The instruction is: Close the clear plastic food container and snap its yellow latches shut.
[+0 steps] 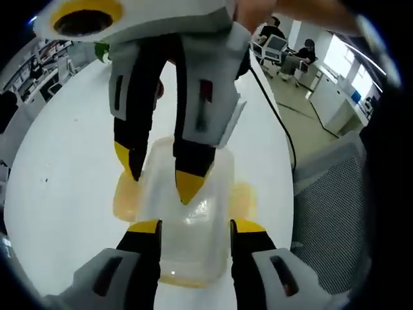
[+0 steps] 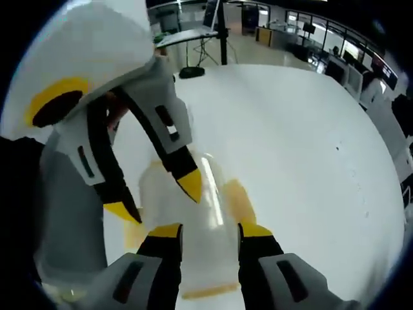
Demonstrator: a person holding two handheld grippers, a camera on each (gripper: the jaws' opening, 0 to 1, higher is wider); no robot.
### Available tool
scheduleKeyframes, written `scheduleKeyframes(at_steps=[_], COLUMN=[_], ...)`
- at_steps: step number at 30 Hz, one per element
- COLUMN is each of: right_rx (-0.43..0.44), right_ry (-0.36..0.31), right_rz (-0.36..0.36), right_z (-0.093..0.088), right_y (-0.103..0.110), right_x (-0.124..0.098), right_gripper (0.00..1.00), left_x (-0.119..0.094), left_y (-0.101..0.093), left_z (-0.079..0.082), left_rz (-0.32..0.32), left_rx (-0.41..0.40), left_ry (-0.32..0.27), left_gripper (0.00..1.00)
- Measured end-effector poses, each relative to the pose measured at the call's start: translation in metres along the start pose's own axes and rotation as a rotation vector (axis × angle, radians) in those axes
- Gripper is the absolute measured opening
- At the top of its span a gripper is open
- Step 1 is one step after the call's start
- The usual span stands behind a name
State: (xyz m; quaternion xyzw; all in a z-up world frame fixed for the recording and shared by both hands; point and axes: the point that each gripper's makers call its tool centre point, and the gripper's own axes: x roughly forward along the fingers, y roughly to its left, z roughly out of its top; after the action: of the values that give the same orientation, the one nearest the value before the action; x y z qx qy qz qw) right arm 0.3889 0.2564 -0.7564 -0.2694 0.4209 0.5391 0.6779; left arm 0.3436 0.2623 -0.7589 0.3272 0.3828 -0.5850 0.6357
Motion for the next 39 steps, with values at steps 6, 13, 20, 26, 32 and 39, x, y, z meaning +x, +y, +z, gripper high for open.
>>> scheduleKeyframes(at_steps=[6,13,20,26,32,39], right_rx=[0.016,-0.001,-0.030,-0.047,-0.042,-0.069], right_ry=[-0.003,0.035,0.089,0.116,0.111,0.161], right_rz=[0.001,0.048,0.094,0.130,0.190,0.201], right_z=[0.002,-0.001,-0.004,-0.001,0.008,0.004], right_y=[-0.004,-0.003,-0.004,-0.005,-0.001,0.000], right_x=[0.002,0.010,0.011,0.011,0.017,0.023], right_gripper=[0.35,0.41,0.40,0.39,0.37,0.39], left_x=[0.001,0.002,0.003,0.005,0.008,0.008], left_y=[0.000,-0.002,-0.001,-0.003,-0.011,-0.008], left_z=[-0.001,-0.003,-0.003,-0.002,-0.006,-0.006], left_rz=[0.019,0.043,0.069,0.083,0.091,0.121], left_rx=[0.012,0.070,0.059,0.049,0.098,0.057], left_ry=[0.016,0.034,0.035,0.049,0.106,0.104], left_gripper=[0.47,0.48,0.48,0.51,0.59,0.58])
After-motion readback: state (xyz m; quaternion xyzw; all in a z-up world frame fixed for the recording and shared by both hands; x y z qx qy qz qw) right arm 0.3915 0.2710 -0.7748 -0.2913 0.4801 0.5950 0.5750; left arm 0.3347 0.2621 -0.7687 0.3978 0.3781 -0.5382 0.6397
